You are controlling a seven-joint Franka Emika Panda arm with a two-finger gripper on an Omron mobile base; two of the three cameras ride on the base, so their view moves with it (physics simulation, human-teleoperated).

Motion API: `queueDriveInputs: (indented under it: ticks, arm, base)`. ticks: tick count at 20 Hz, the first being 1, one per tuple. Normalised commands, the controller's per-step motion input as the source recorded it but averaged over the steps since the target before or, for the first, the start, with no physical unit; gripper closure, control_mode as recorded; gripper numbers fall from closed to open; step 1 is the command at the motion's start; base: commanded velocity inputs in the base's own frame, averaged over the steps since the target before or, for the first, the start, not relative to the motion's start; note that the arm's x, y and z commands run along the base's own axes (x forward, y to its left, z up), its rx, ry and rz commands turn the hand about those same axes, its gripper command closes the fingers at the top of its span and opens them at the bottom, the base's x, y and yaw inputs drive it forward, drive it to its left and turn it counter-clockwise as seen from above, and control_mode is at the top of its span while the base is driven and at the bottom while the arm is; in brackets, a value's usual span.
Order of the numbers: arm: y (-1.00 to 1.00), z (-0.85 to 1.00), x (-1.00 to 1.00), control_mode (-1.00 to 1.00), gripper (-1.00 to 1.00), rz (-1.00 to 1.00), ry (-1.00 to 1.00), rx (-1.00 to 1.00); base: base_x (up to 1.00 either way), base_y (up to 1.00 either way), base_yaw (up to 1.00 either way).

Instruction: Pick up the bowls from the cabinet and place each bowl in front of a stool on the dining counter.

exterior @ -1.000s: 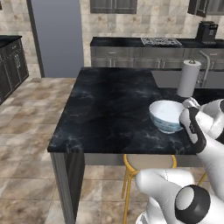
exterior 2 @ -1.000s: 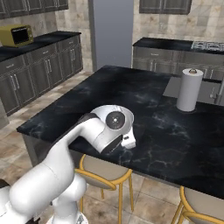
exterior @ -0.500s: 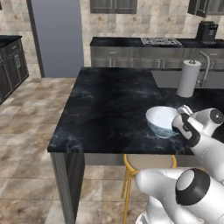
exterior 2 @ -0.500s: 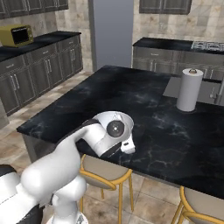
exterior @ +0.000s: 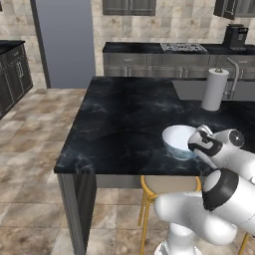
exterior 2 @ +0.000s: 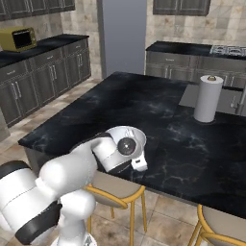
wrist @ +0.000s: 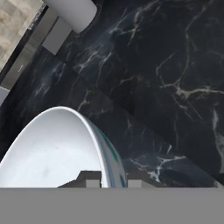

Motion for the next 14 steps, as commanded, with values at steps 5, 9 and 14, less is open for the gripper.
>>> queueDriveInputs:
  ticks: [5,9,14]
  arm:
    - [0.00,-0.26,0.24,-1.00,1.00,0.00,0.00,0.00]
    - [-0.02,-0.25,0.27,-1.00,1.00,0.00,0.00,0.00]
    - [-0.03,-0.24,0.25,-1.00,1.00,0.00,0.00,0.00]
  base:
    - [0.00,0.00,0.00]
    - [0.00,0.00,0.00]
    - [0.00,0.00,0.00]
